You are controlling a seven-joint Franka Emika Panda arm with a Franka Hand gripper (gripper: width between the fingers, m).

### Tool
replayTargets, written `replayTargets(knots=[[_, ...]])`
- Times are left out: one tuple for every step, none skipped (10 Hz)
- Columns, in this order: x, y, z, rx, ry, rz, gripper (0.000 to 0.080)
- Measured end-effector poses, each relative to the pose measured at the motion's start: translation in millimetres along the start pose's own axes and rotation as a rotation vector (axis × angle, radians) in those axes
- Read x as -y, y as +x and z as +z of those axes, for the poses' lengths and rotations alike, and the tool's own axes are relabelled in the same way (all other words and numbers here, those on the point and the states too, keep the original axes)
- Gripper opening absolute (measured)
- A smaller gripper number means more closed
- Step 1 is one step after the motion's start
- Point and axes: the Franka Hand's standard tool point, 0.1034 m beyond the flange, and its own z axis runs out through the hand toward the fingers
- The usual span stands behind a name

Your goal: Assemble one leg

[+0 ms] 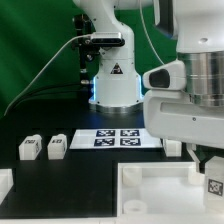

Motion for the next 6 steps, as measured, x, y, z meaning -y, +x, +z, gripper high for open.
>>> replayTargets(knots=[[0.7, -4.7, 0.4, 0.001, -0.016, 0.206, 0.0297], [2.1, -3.5, 1.3, 0.012, 0.0, 0.487, 0.0297], [-0.5, 0.2, 1.3, 0.037, 0.022, 0.695, 0.0295], [-1.9, 3.1, -0.6, 0.053, 0.011, 0.746, 0.0295], [-1.5, 3.0, 0.1, 0.064, 0.016, 0.834, 0.0296], [-1.7, 2.6, 1.6, 0.061, 0.019, 0.839, 0.0296]])
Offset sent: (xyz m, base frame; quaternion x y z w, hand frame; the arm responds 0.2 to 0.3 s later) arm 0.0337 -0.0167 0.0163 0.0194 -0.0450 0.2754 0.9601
